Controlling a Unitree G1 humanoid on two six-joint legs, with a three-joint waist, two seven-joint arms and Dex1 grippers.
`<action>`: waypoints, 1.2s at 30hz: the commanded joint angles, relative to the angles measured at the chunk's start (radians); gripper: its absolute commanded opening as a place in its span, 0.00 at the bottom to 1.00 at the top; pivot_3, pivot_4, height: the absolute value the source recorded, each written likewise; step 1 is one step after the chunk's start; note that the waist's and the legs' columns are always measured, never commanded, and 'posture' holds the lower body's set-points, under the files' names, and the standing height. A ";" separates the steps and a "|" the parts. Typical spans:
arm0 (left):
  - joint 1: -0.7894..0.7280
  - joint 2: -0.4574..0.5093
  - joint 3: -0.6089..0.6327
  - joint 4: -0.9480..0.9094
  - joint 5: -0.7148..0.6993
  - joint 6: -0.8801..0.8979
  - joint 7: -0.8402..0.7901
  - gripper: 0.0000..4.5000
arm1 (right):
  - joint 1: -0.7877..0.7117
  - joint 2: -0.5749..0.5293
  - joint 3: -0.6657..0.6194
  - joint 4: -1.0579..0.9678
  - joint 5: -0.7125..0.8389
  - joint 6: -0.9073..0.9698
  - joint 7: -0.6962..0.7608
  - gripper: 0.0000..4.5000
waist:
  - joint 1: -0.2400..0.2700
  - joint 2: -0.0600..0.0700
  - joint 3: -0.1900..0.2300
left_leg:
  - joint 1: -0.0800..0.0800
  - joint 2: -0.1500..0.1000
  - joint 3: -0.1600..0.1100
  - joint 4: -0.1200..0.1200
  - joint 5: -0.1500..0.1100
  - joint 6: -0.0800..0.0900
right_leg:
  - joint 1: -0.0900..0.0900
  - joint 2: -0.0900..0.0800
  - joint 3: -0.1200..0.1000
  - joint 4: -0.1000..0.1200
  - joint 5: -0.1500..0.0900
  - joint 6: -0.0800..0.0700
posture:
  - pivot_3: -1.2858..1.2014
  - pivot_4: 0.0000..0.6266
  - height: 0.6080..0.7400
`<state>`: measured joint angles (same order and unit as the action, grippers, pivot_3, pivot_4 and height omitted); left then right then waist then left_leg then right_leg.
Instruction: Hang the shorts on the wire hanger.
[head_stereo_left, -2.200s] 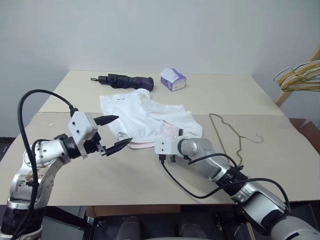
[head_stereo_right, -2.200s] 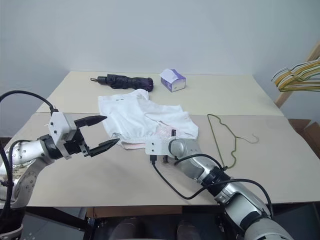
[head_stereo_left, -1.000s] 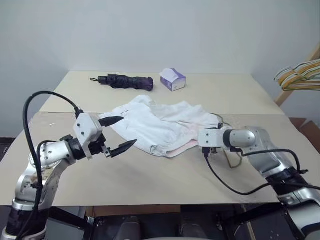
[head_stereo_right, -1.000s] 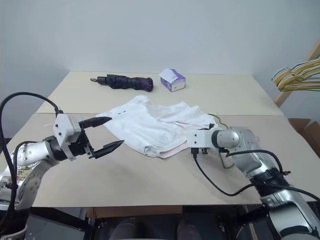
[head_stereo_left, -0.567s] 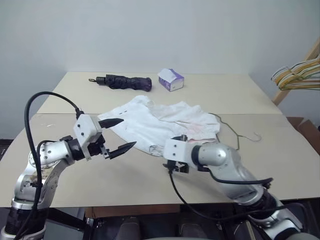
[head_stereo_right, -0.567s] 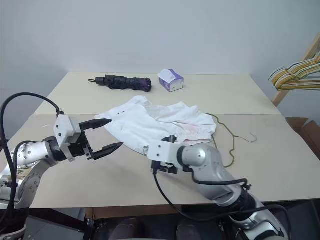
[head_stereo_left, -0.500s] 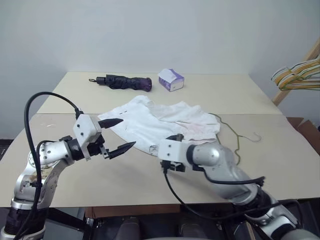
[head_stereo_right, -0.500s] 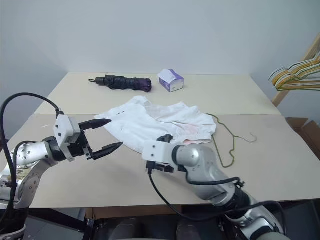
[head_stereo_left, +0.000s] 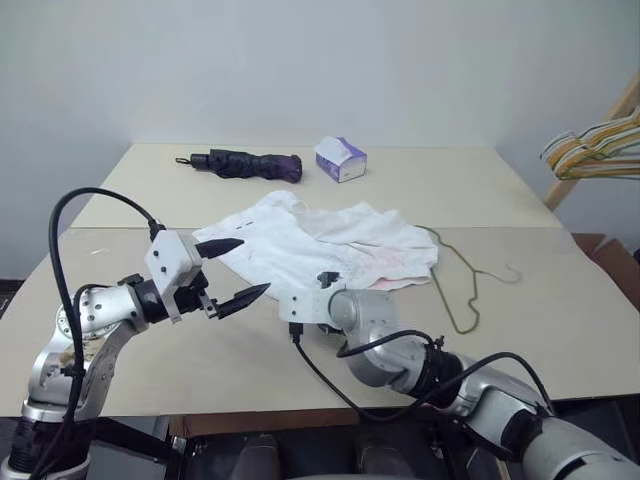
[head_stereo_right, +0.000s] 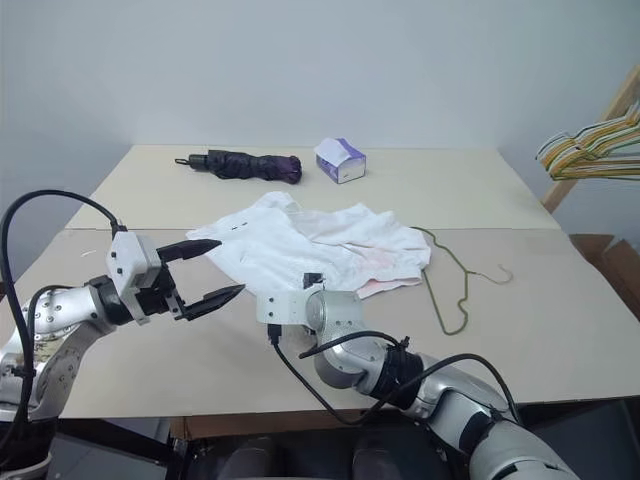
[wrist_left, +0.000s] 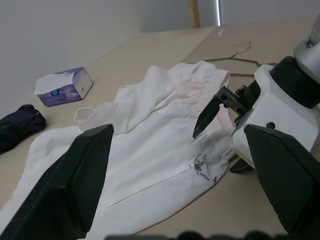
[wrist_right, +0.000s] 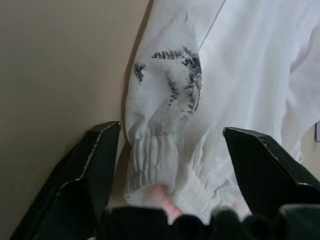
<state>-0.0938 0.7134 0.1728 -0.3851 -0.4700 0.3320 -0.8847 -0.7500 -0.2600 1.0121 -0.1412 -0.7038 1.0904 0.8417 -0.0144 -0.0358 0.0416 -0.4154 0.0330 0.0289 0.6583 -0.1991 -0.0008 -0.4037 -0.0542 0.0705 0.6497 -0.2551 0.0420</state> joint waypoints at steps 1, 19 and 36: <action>0.000 -0.003 0.000 -0.029 0.009 -0.021 0.012 1.00 | -0.020 -0.006 0.022 0.005 -0.024 -0.028 0.013 0.54 | -0.001 0.000 0.000 | 0.000 0.000 0.000 0.000 0.000 0.000 | 0.000 0.000 0.000 0.000 0.000 0.000 | 0.54 0.00 1.00; 0.065 0.157 -0.036 0.096 0.267 -0.214 -0.046 1.00 | 0.198 -0.396 -0.254 -0.274 0.078 -0.520 -0.036 0.00 | 0.003 0.000 0.000 | 0.000 -0.001 0.000 -0.001 -0.002 -0.003 | 0.000 -0.001 0.000 -0.002 -0.001 0.000 | 0.54 0.00 1.00; -0.070 0.178 -0.259 0.531 0.752 -0.621 0.151 1.00 | 0.306 -0.518 -0.722 -0.340 0.505 -0.755 0.135 0.00 | 0.030 0.003 0.001 | 0.001 0.000 0.002 -0.001 -0.002 -0.003 | -0.001 -0.003 -0.001 -0.002 -0.002 0.001 | 0.53 0.00 1.00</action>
<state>-0.1325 0.8986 -0.0706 0.1216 0.2598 -0.2703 -0.7596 -0.4478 -0.7618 0.3550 -0.4451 -0.2376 0.3750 0.9629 0.0159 -0.0332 0.0426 -0.4148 0.0329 0.0310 0.6571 -0.2008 -0.0033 -0.4044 -0.0567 0.0693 0.6476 -0.2570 0.0429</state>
